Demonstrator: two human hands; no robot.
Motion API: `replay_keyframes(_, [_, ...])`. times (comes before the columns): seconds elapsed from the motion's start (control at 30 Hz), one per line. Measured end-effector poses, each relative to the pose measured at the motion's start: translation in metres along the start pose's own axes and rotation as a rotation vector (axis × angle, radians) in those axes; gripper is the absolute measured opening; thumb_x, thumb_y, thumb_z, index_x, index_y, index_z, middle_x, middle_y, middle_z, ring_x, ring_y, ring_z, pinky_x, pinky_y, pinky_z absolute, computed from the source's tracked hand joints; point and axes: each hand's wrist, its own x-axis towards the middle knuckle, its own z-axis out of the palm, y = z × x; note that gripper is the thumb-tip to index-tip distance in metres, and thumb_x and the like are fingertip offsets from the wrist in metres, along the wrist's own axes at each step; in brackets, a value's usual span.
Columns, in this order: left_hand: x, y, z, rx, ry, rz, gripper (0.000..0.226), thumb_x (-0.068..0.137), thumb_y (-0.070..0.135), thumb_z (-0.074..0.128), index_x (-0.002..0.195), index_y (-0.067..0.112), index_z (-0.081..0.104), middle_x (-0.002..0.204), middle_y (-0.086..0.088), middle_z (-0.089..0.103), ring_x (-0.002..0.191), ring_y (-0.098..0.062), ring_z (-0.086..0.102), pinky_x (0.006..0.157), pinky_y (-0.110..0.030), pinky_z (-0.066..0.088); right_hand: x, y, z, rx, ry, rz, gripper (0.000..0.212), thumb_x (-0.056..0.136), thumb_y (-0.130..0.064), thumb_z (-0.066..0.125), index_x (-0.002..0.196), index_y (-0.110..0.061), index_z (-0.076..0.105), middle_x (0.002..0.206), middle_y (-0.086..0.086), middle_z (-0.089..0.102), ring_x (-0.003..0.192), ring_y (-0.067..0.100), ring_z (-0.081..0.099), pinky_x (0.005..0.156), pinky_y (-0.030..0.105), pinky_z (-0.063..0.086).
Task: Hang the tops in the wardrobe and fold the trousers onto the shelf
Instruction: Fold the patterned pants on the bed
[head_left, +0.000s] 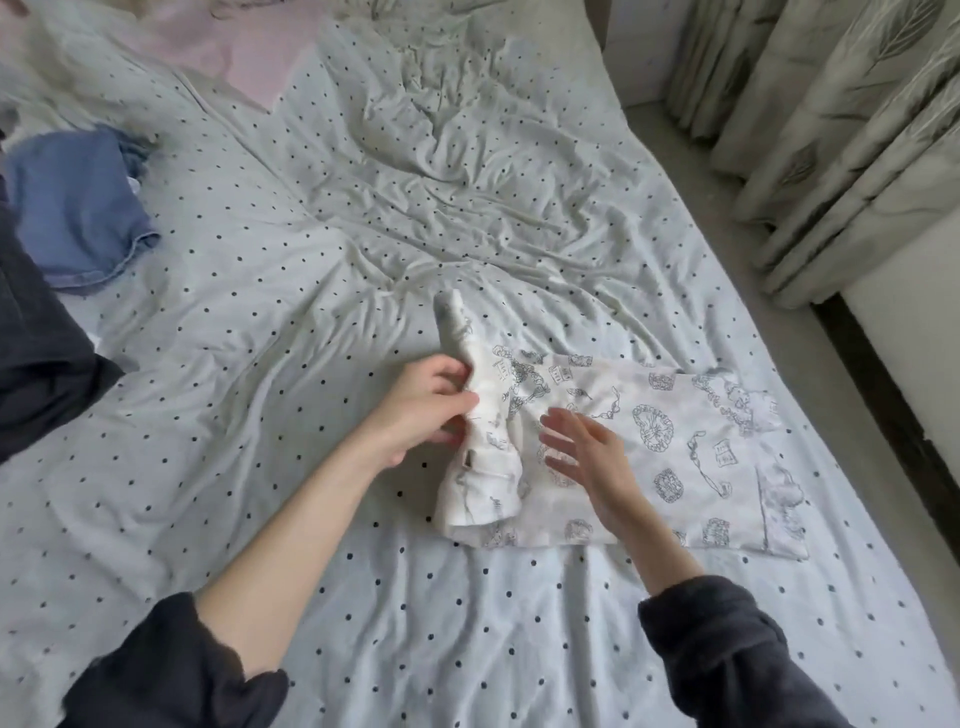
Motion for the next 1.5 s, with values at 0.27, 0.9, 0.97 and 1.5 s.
replay_keyframes(0.27, [0.036,-0.023,0.092,-0.088,-0.189,-0.1,0.025,0.094,0.007,0.053,0.118,0.009,0.058,0.095,-0.003,0.064,0.076,-0.014,0.062,0.063,-0.022,0.056,-0.005,0.0,-0.086,-0.137,0.179,0.057,0.045,0.101,-0.033,0.039,0.141,-0.013,0.041,0.139,0.003,0.047,0.123,0.023,0.048,0.101,0.043,0.042])
replay_keyframes(0.9, [0.056,-0.054,0.071,-0.229,-0.035,-0.312,0.055,0.083,-0.006,0.062,0.133,0.009,0.045,0.093,-0.006,0.064,0.08,-0.02,0.061,0.079,-0.043,0.051,0.001,0.035,-0.056,-1.208,-0.049,-0.305,0.076,0.092,-0.033,0.055,0.151,-0.03,0.007,0.159,0.002,-0.013,0.146,0.022,-0.011,0.119,0.042,-0.001])
replay_keyframes(0.97, [0.047,-0.042,0.059,-0.171,-0.018,-0.257,0.047,0.085,-0.005,0.06,0.126,0.013,0.049,0.091,-0.005,0.064,0.084,-0.021,0.059,0.085,-0.043,0.048,0.001,0.027,-0.051,-1.109,-0.119,-0.32,0.075,0.091,-0.034,0.057,0.151,-0.03,0.011,0.159,0.001,-0.008,0.146,0.02,-0.007,0.12,0.041,0.004])
replay_keyframes(1.5, [0.037,0.031,0.197,0.291,-0.463,0.255,0.032,0.092,0.008,0.056,0.123,0.013,0.058,0.114,-0.005,0.063,0.091,-0.013,0.059,0.086,-0.027,0.049,-0.042,0.003,-0.183,0.042,0.343,0.093,0.033,0.099,-0.046,0.037,0.114,-0.027,0.059,0.128,0.011,0.057,0.106,0.017,0.056,0.099,0.043,0.043])
